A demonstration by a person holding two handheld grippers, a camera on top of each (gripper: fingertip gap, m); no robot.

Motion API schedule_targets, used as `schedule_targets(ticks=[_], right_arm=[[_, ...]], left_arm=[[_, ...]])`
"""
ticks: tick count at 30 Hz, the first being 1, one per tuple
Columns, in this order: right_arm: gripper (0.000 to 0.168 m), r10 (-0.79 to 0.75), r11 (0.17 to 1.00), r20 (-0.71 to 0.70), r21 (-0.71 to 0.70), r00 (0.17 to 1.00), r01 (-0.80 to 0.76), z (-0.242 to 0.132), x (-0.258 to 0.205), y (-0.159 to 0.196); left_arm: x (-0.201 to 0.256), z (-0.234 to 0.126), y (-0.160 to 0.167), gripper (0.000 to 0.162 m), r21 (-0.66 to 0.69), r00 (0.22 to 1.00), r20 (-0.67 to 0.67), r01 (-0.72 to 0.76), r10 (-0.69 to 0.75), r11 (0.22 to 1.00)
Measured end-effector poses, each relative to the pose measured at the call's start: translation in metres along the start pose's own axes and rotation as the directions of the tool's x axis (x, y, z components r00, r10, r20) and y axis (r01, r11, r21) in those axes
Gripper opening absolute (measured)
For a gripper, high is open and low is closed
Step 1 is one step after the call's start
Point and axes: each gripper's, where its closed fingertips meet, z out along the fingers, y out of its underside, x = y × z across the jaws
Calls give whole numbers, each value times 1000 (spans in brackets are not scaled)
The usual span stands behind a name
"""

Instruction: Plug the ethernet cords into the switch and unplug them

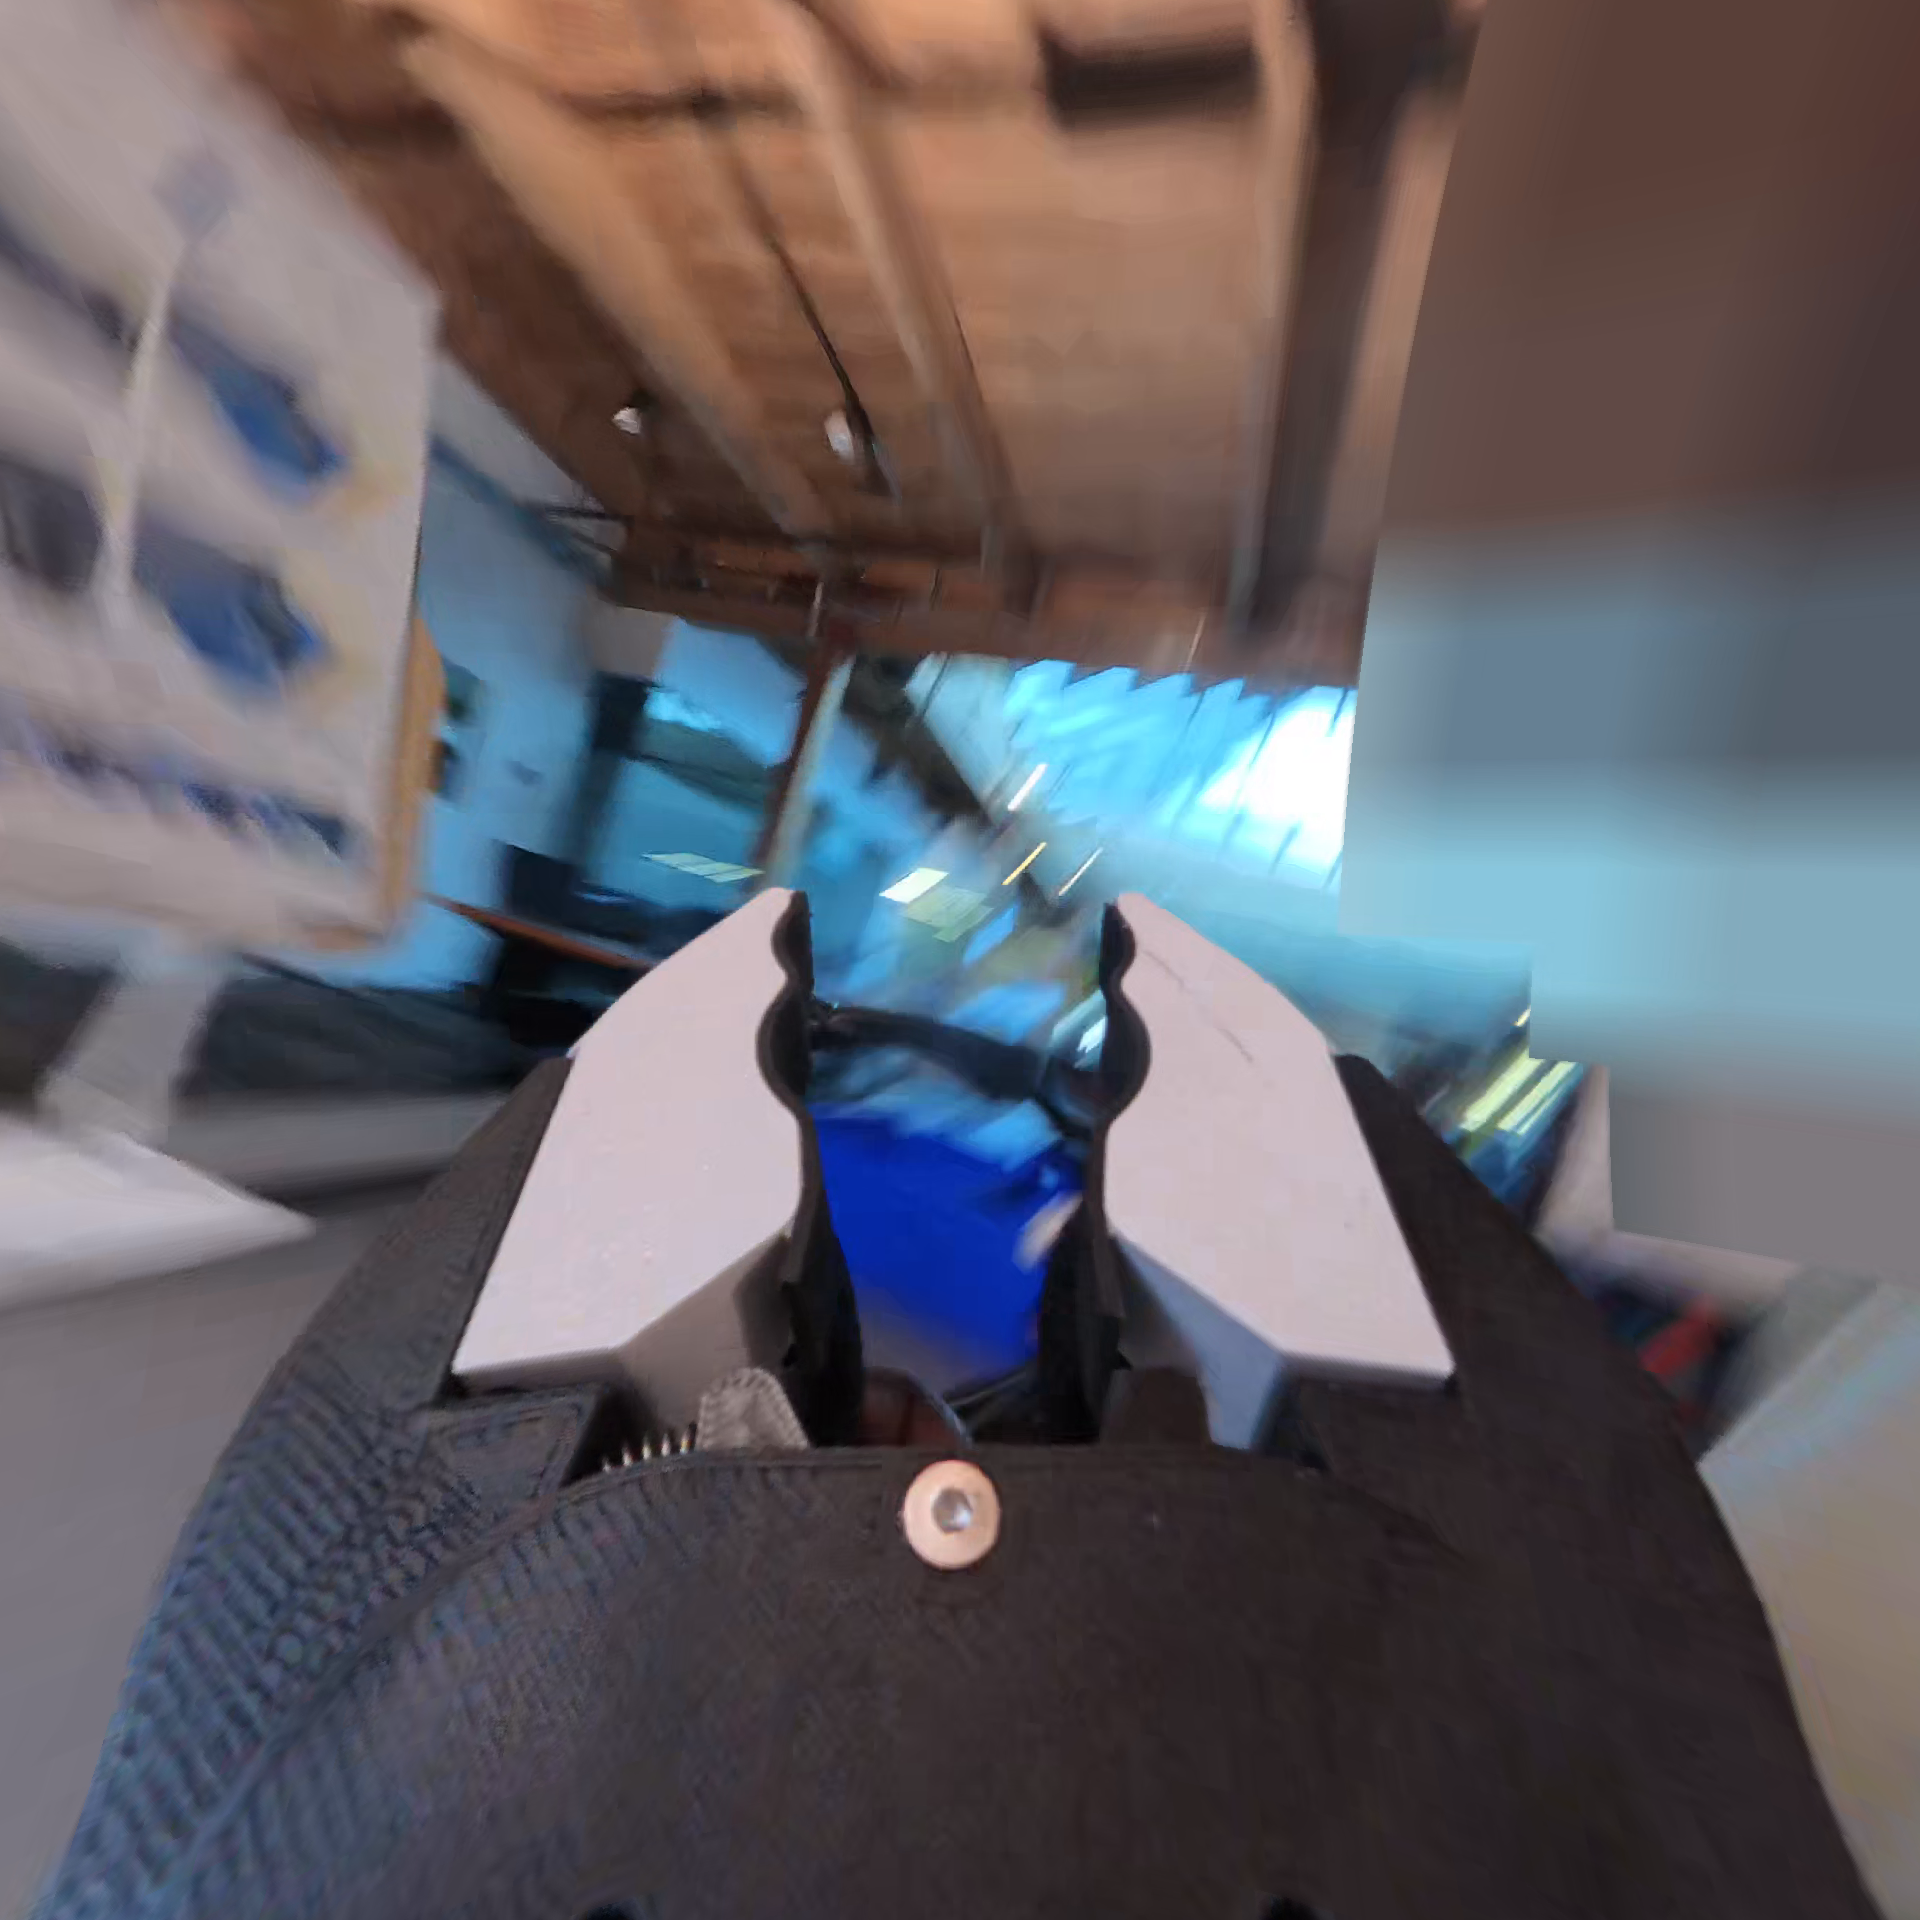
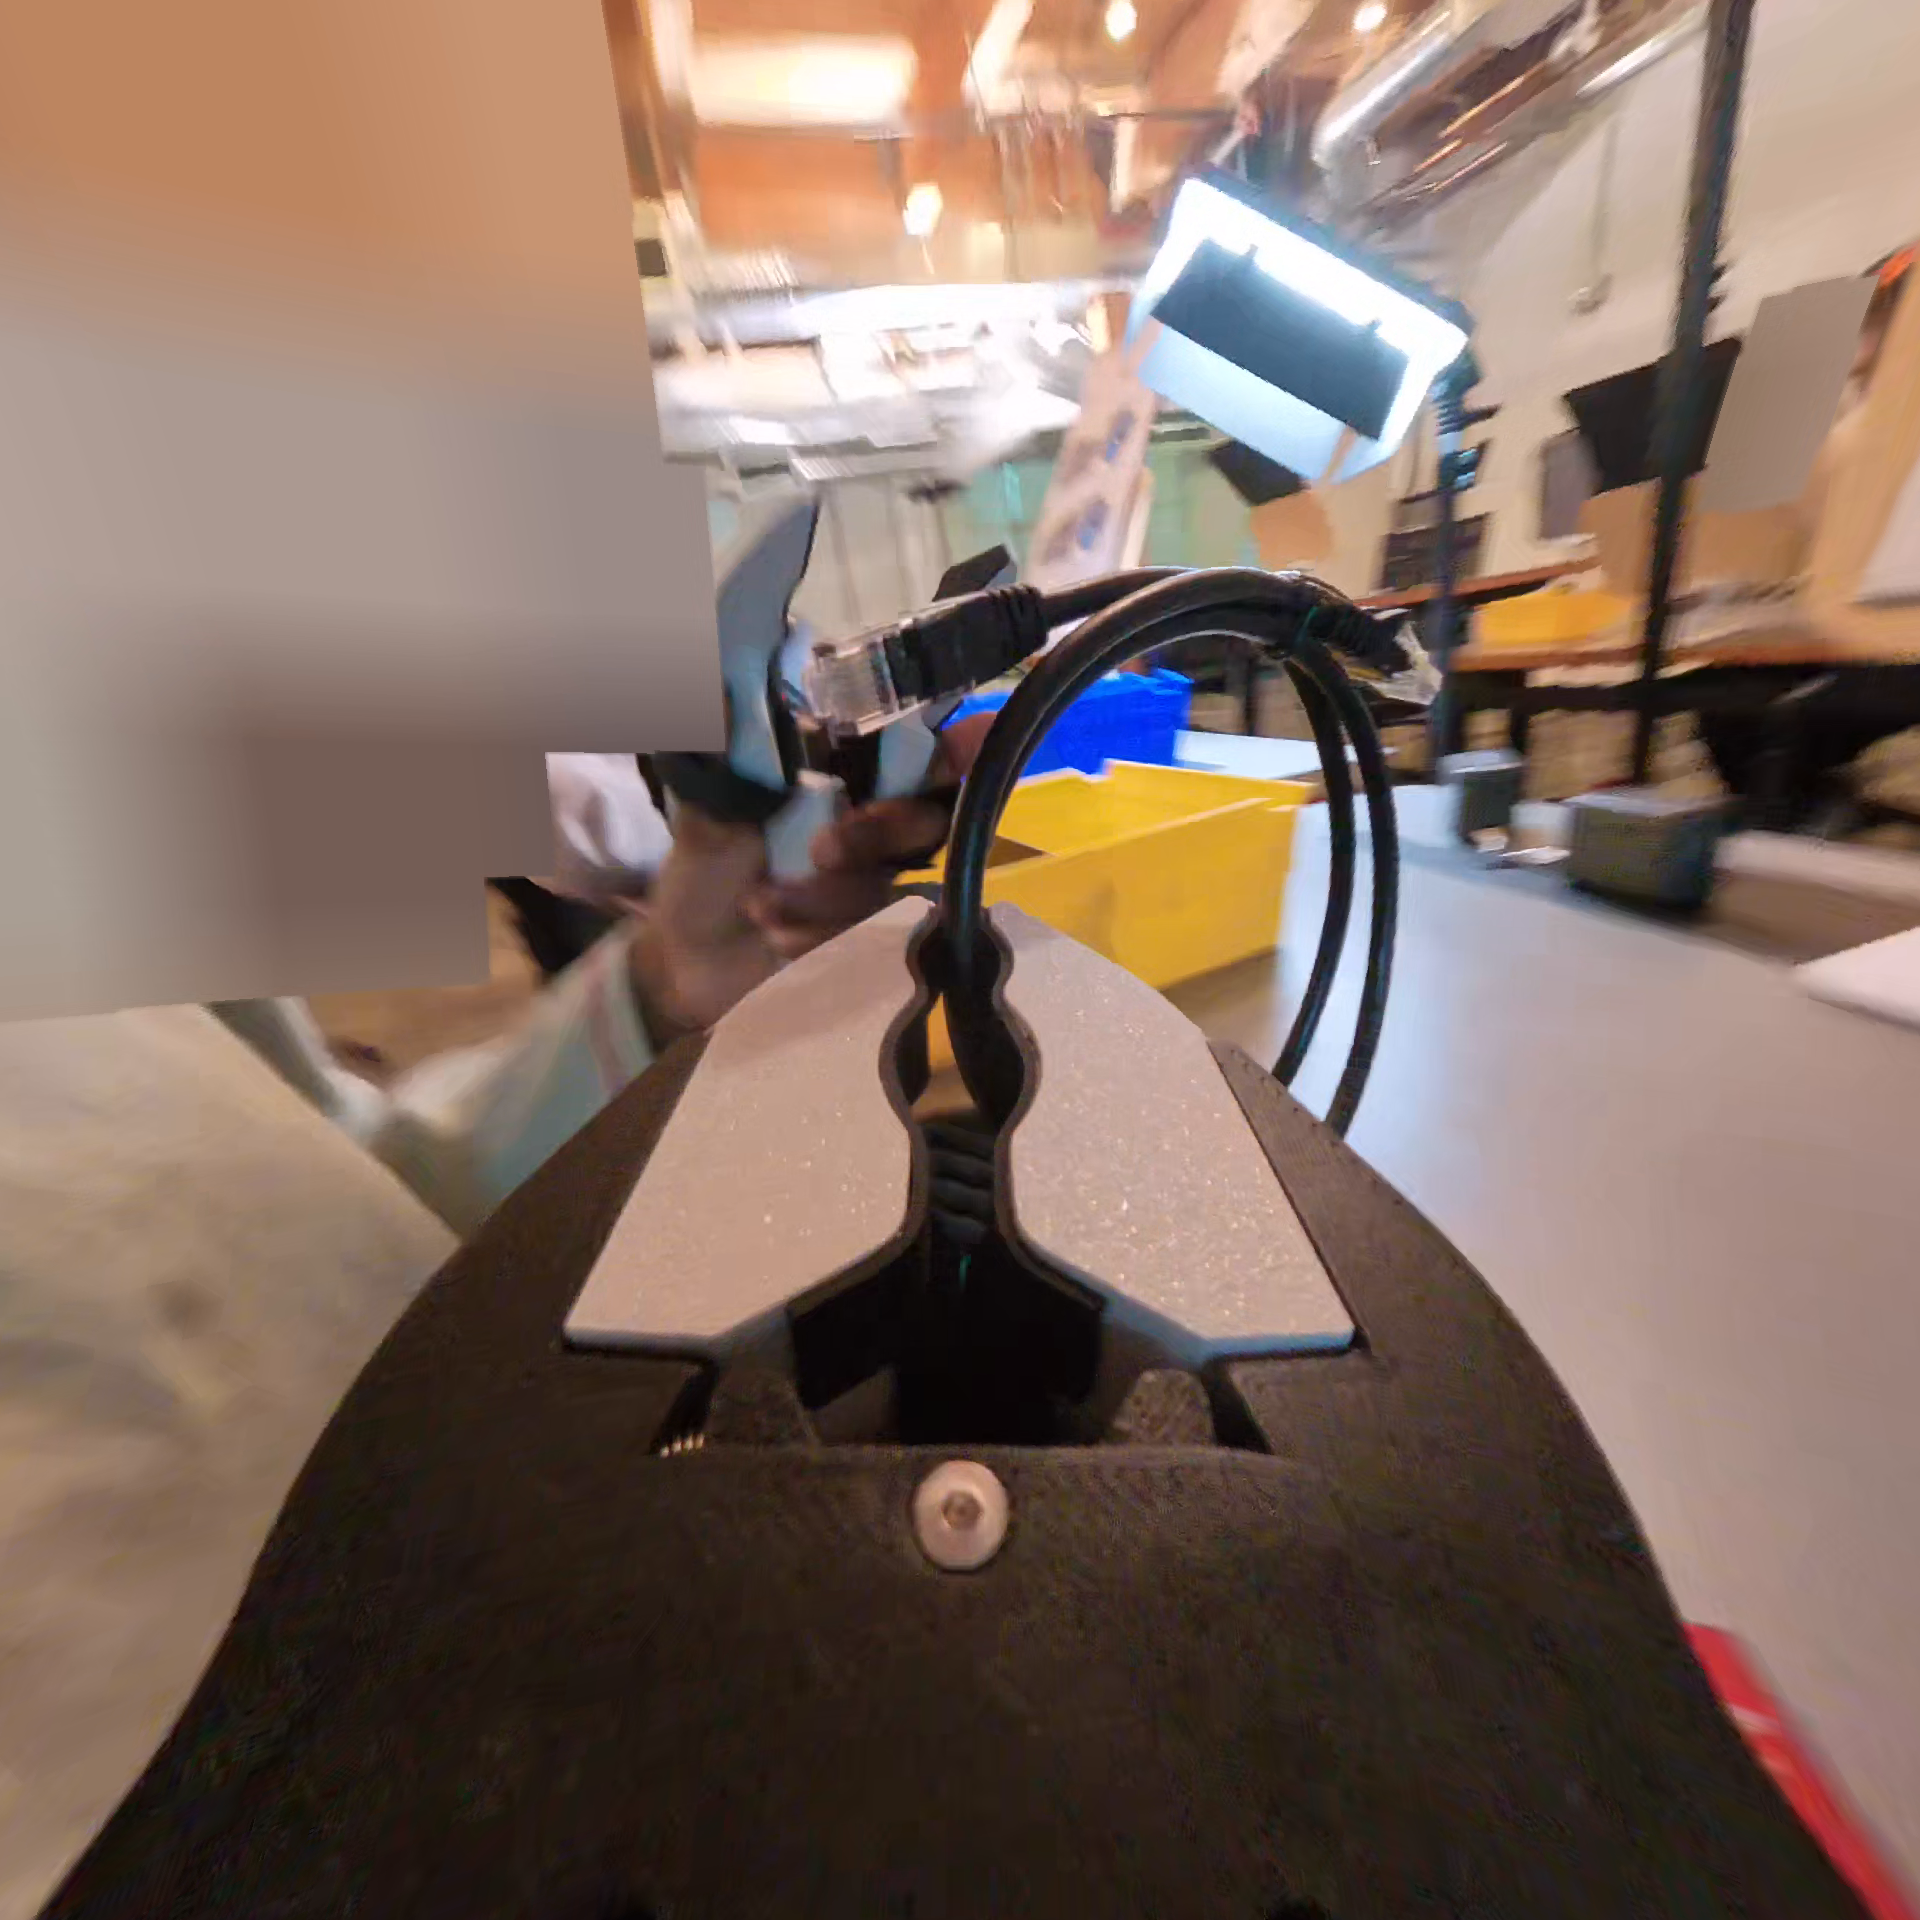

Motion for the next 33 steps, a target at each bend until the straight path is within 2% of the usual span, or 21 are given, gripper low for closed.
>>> schedule_targets(ticks=[1,2,4,7,10,13,14,18,19,23,25,27,29,31,33], right_arm=[[5,110,993,51,33,993,-112,-1,-1,-4],[5,206,976,105,44,973,-211,-2,-3,-5],[5,341,934,204,38,918,-356,-3,-8,-4],[5,498,859,309,-46,810,-511,-1,-17,6],[5,564,820,355,-132,746,-557,3,-26,18],[5,575,813,382,-172,723,-556,5,-34,21],[6,582,807,399,-176,709,-564,5,-36,20],[5,593,799,430,-214,681,-561,2,-41,22],[5,594,799,439,-226,674,-558,1,-43,23],[9,527,843,496,-206,690,-497,-1,-51,19],[21,431,898,474,-145,767,-415,-2,-46,14],[48,304,952,372,-80,877,-296,-4,-32,7],[58,148,989,255,-40,956,-142,-9,-18,-3],[60,-54,998,184,-32,981,60,-11,-15,-13],[57,-248,962,178,-69,952,264,-8,-22,-18]], left_arm=[[9,2,7,53,-70,981,-17,-194,194,978],[19,5,15,53,-133,930,-58,-367,363,921],[33,10,30,53,-222,800,-156,-600,580,768],[45,15,54,51,-341,688,-366,-726,627,597],[40,15,72,46,-407,587,-529,-809,613,424],[27,12,86,36,-472,563,-606,-823,562,316],[24,10,90,33,-483,564,-618,-822,547,301],[20,8,91,21,-492,613,-585,-789,531,369],[19,7,92,12,-504,633,-575,-773,519,385],[18,6,92,10,-579,745,-500,-667,442,469],[17,3,90,10,-612,785,-476,-619,396,492],[20,-1,89,10,-650,829,-458,-558,321,515],[25,-6,90,10,-675,850,-464,-523,252,520],[31,-8,96,10,-694,853,-480,-513,207,505],[35,-10,103,10,-705,846,-502,-520,180,481]])
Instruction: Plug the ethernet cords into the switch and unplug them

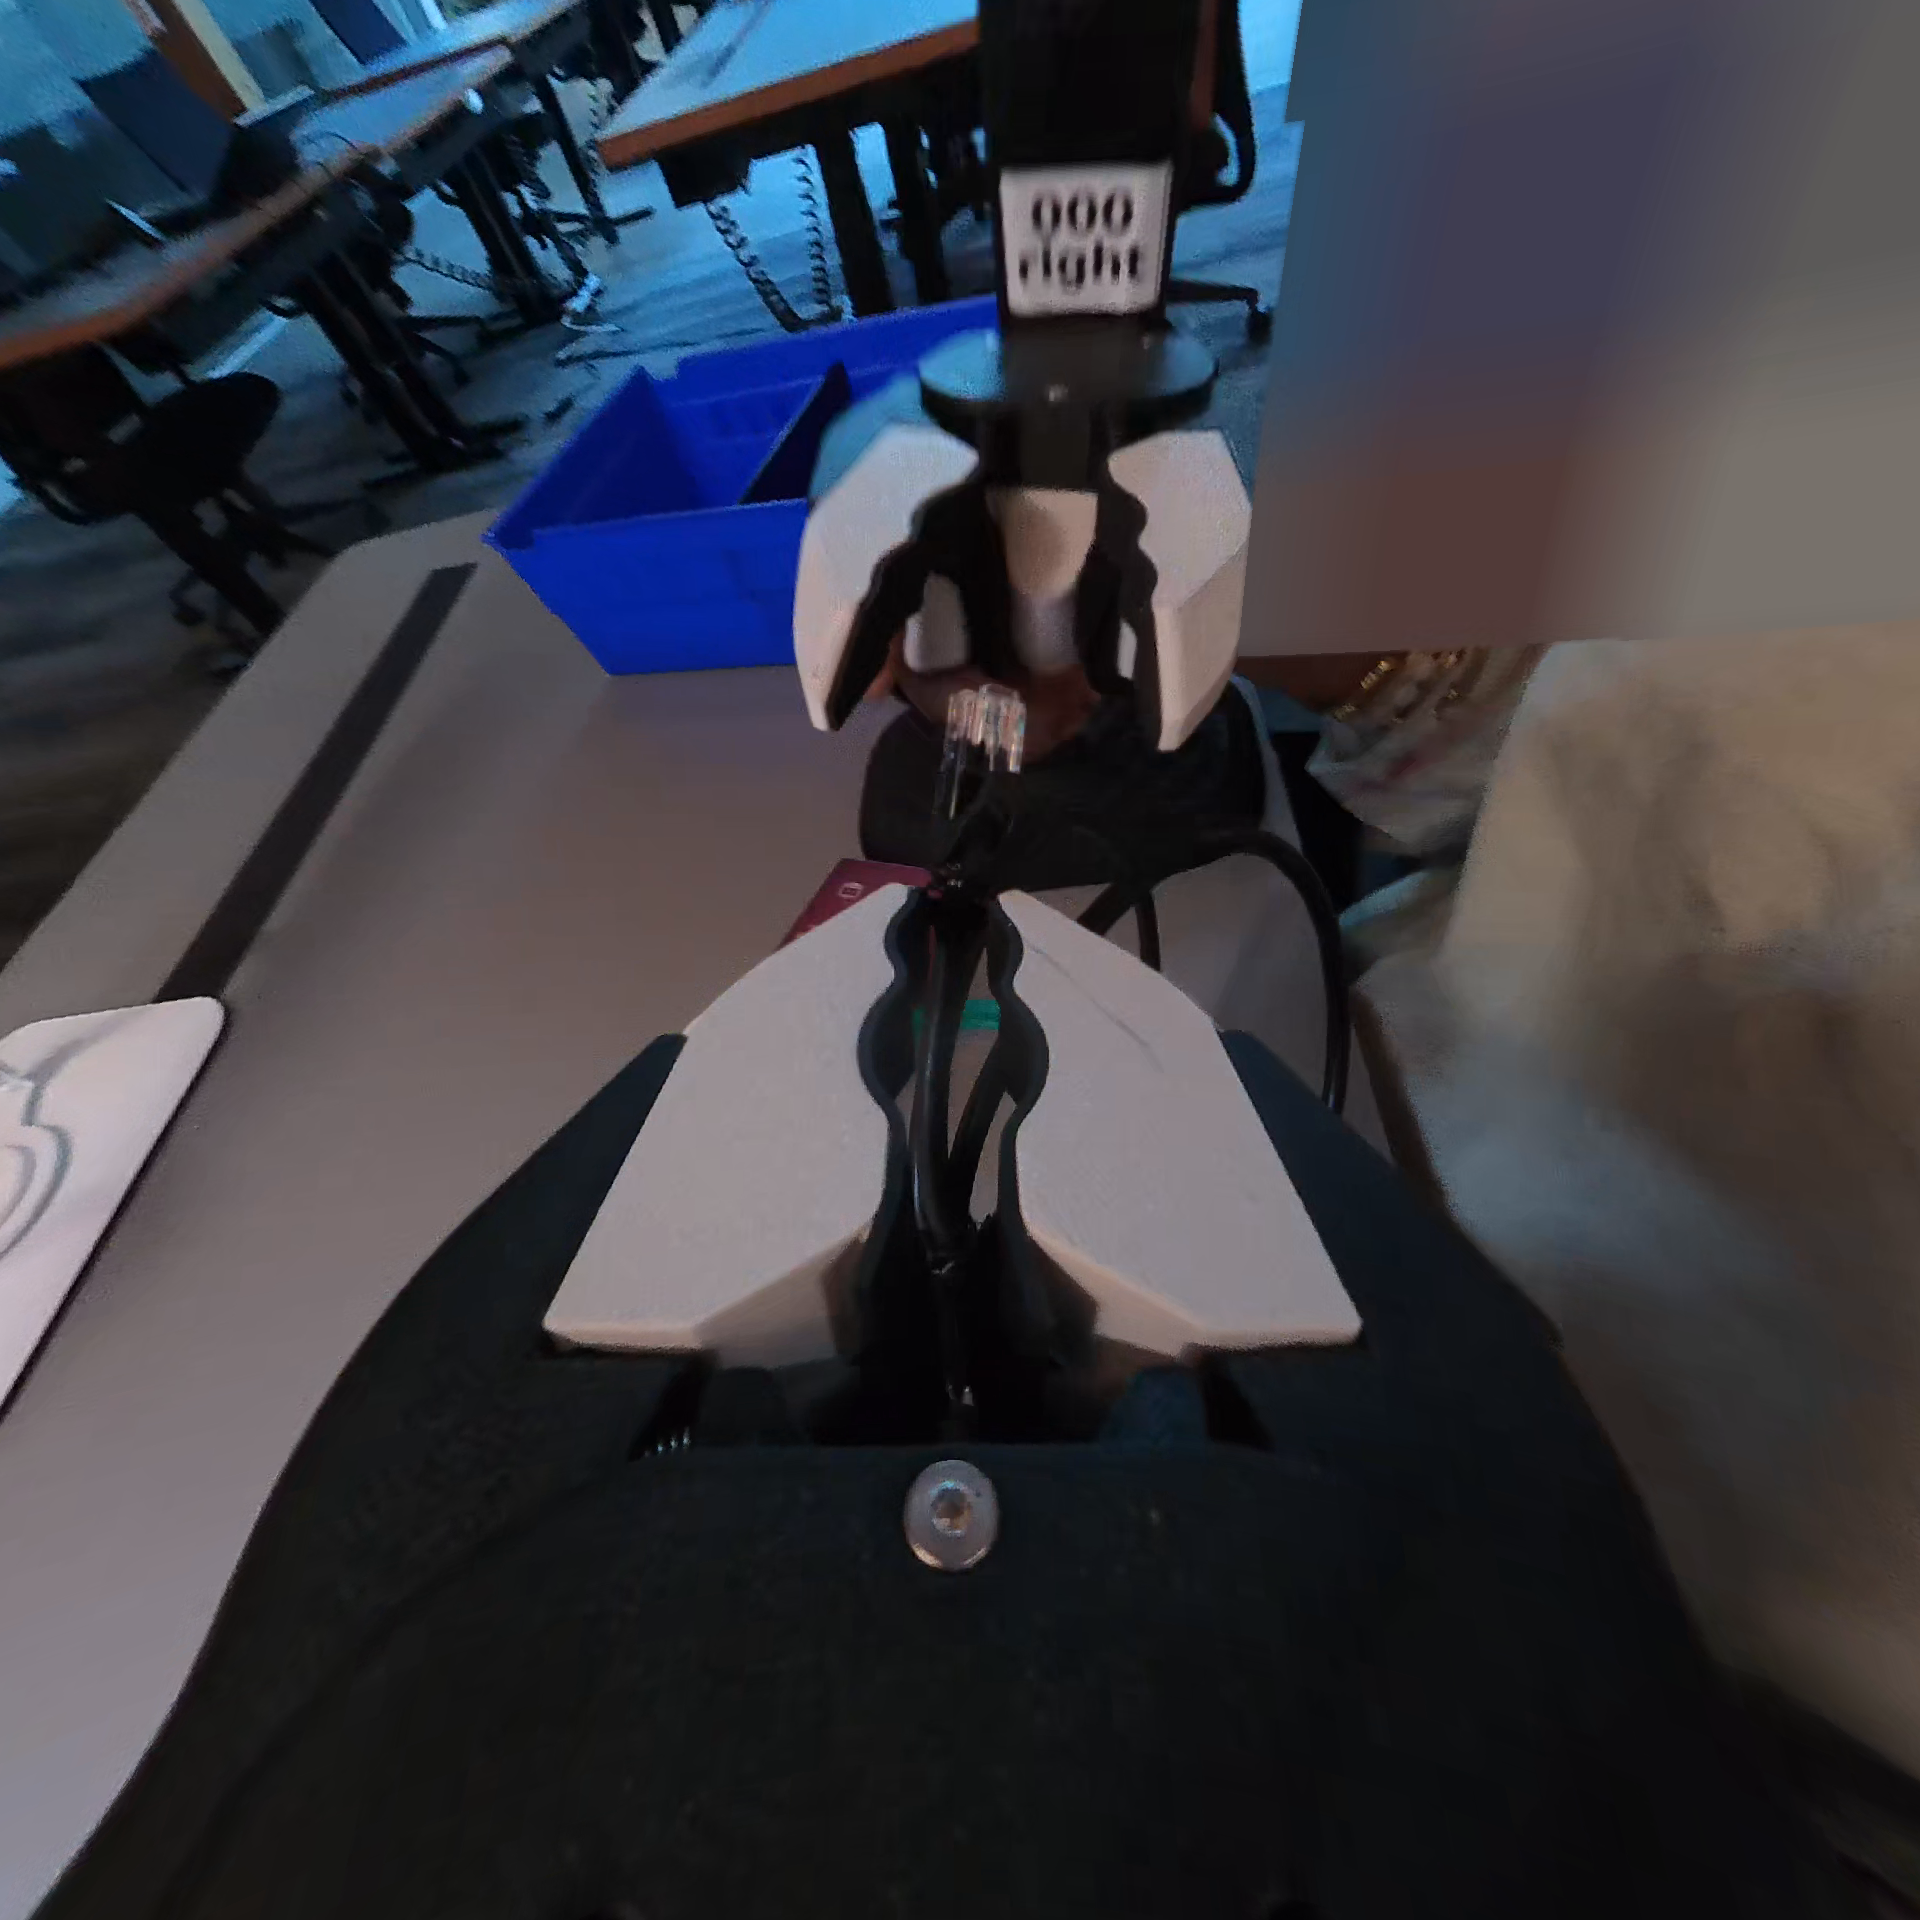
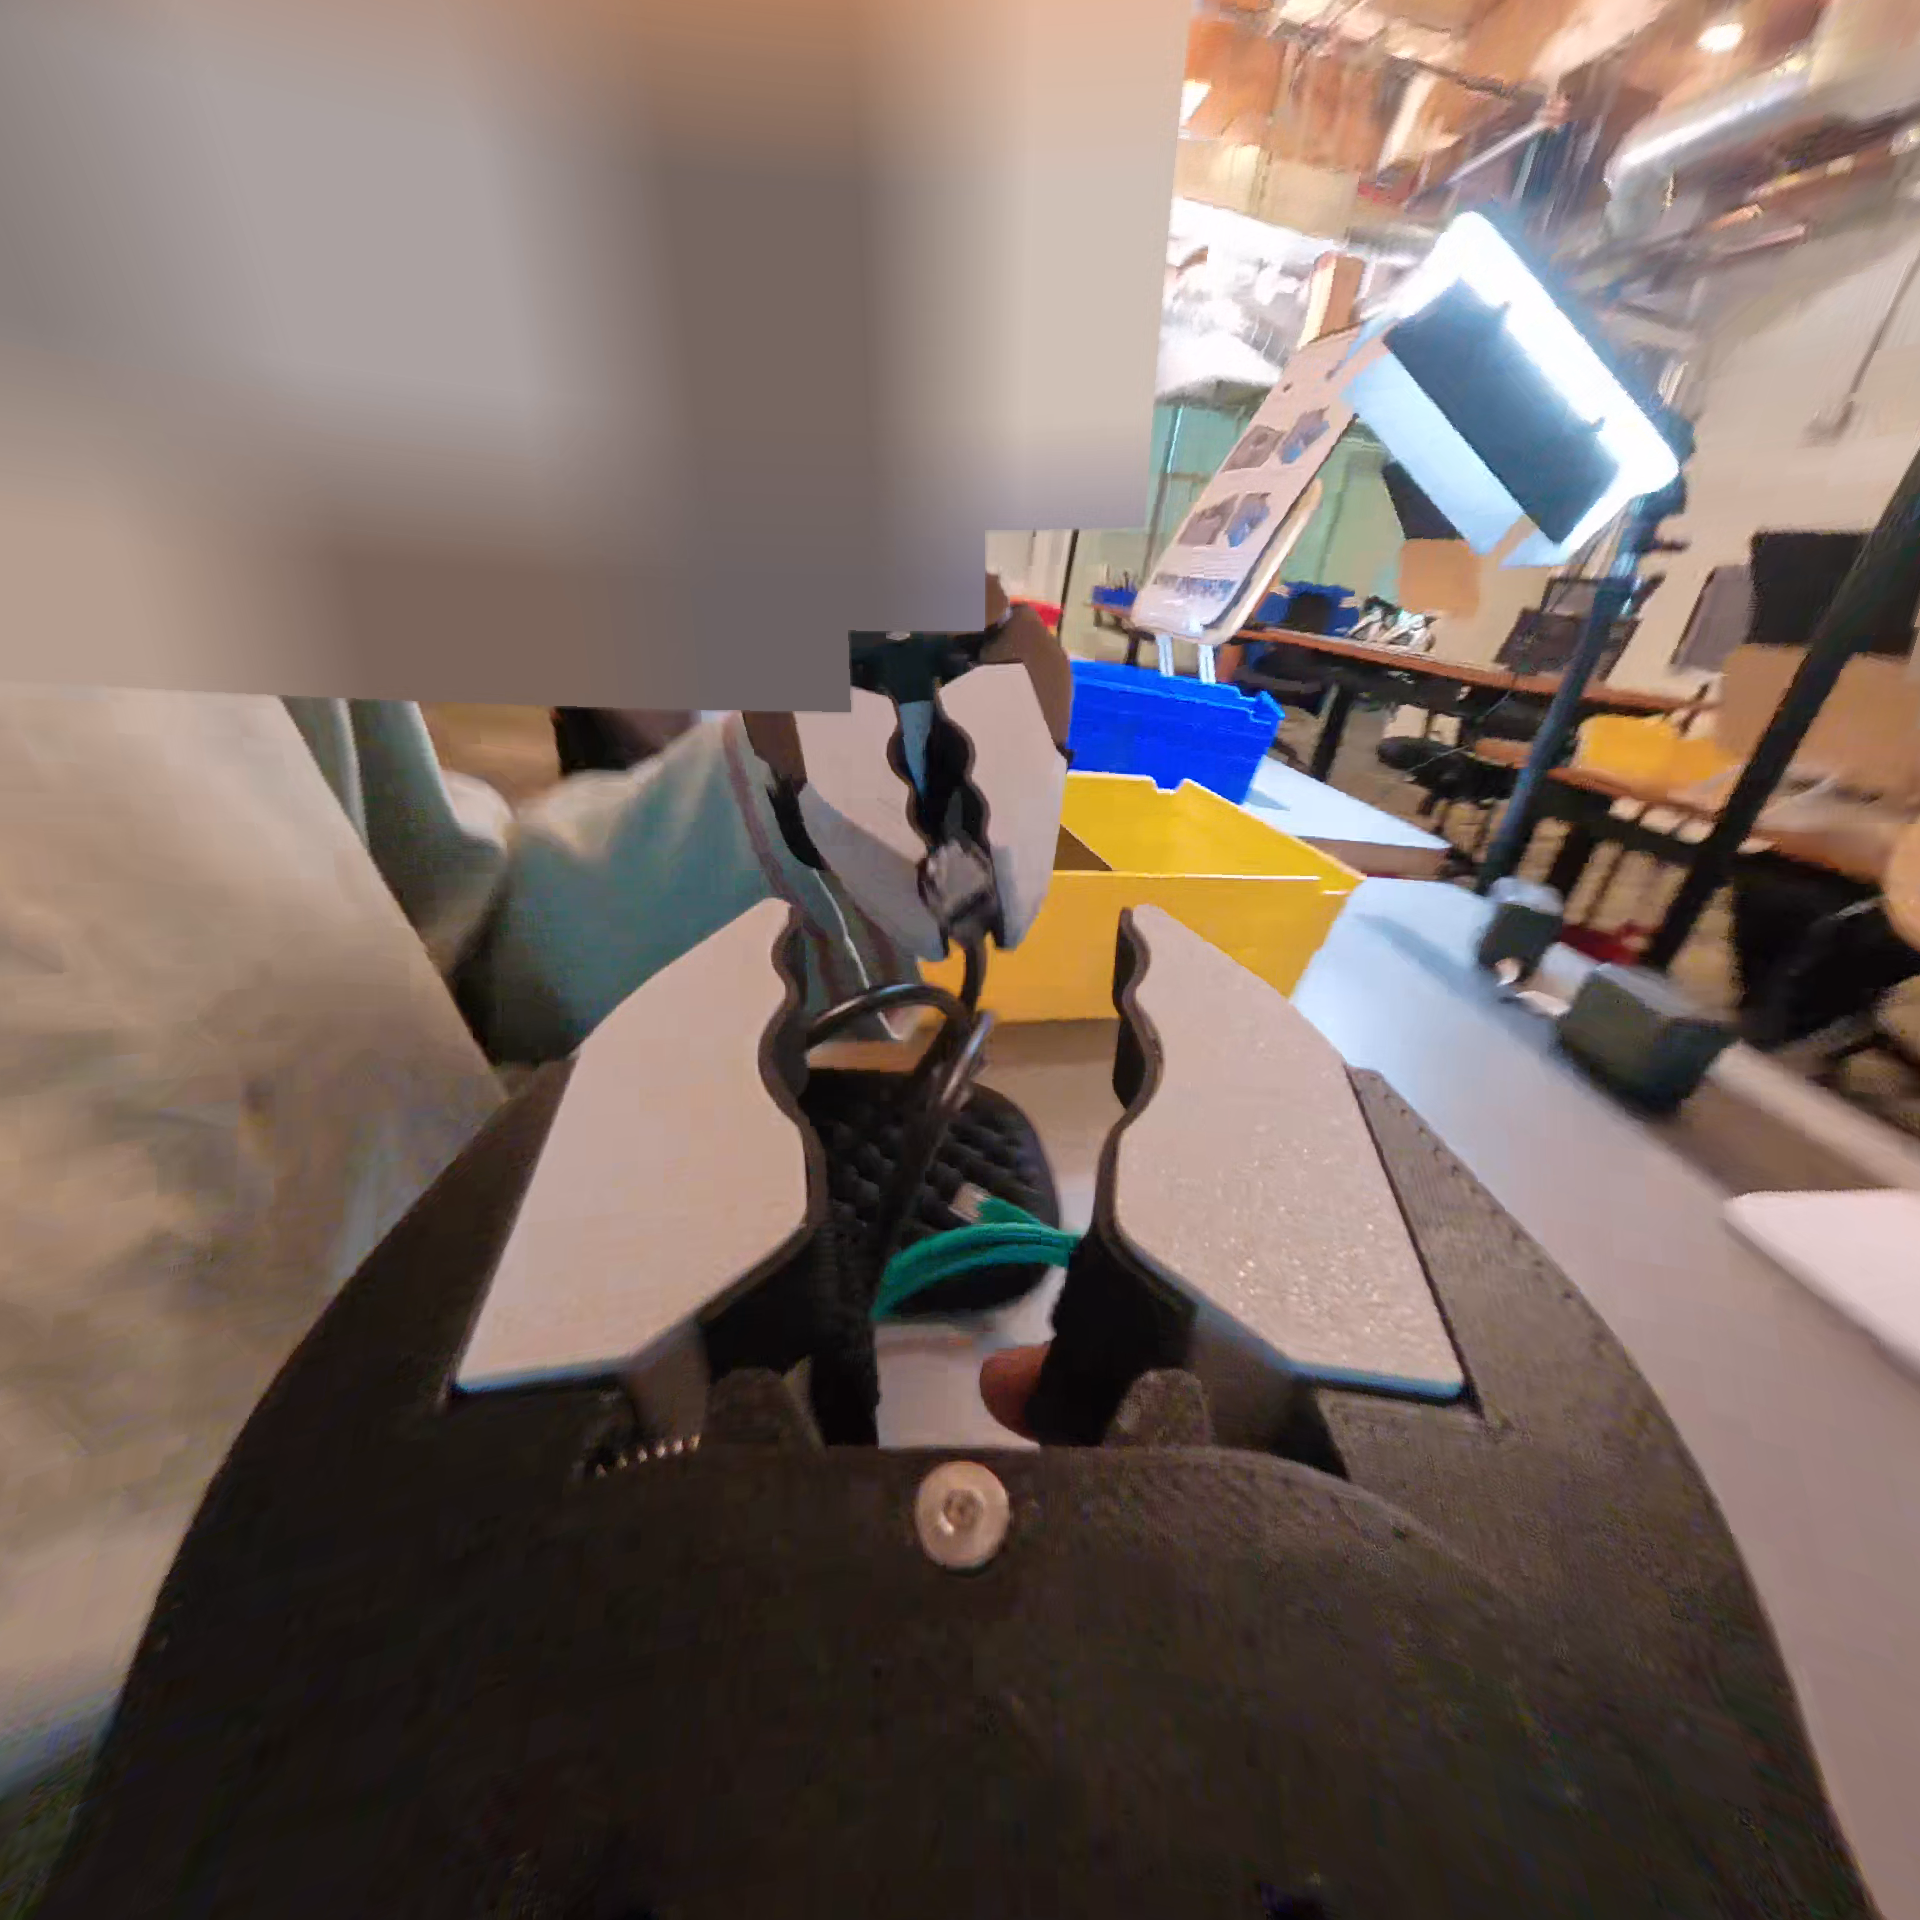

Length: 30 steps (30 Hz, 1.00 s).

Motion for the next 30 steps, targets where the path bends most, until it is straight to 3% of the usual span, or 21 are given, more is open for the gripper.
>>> schedule_targets(ticks=[3,6,9,10,11,13,15,16,17,20,23,28,30], right_arm=[[41,-229,958,42,-169,972,233,8,-6,7],[13,-335,884,97,-313,937,348,9,-6,24],[11,-275,929,68,-238,959,283,7,-6,20],[11,-213,959,57,-177,975,220,5,-5,17],[0,-147,982,65,-107,987,153,3,-6,15],[0,0,997,74,81,997,-6,-4,-5,3],[0,94,972,98,206,991,-113,-12,-2,-3],[0,125,969,87,203,988,-140,-12,2,2],[0,135,977,66,158,989,-144,-12,6,12],[0,107,994,33,4,994,-107,-13,9,40],[27,6,995,47,-103,999,-1,-15,4,49],[29,-242,952,45,-183,969,246,-14,5,42],[27,-442,877,34,-191,896,440,-10,3,35]], left_arm=[[7,7,2,11,-21,999,-33,-13,12,1000],[11,10,3,11,-17,999,-49,-23,22,1000],[8,11,-4,11,77,998,0,-59,59,995],[5,12,-6,23,106,994,51,-99,94,989],[0,13,-8,30,130,983,117,-153,138,980],[-1,15,-10,40,155,965,178,-221,193,963],[4,20,-7,35,174,979,146,-168,143,970],[3,23,-3,18,183,985,136,-132,108,974],[3,27,3,12,186,989,119,-108,86,977],[1,31,11,12,230,995,95,-49,28,972],[-5,29,9,13,261,993,117,-35,5,965],[-4,29,6,13,270,994,111,-52,22,961],[-2,28,6,12,277,996,87,-37,13,960]])
